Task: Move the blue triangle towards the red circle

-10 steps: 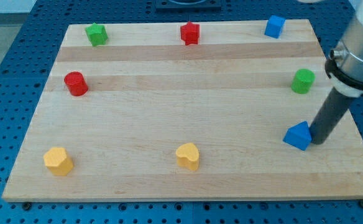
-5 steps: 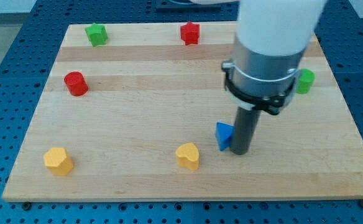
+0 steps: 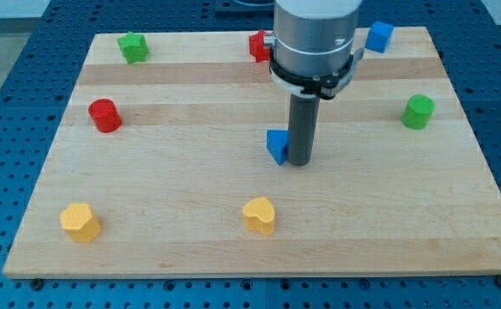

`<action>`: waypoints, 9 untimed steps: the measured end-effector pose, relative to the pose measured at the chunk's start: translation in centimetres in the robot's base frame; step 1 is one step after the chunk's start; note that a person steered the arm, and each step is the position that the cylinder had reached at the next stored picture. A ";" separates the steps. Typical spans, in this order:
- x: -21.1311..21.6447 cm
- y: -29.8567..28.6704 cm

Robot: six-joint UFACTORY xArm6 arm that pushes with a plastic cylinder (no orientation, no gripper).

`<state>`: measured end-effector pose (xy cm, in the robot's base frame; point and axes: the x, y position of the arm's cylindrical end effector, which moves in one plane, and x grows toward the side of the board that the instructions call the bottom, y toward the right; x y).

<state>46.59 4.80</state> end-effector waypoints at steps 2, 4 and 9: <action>-1.3 -4.3; -2.2 -7.8; -8.3 -9.9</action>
<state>38.33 -5.09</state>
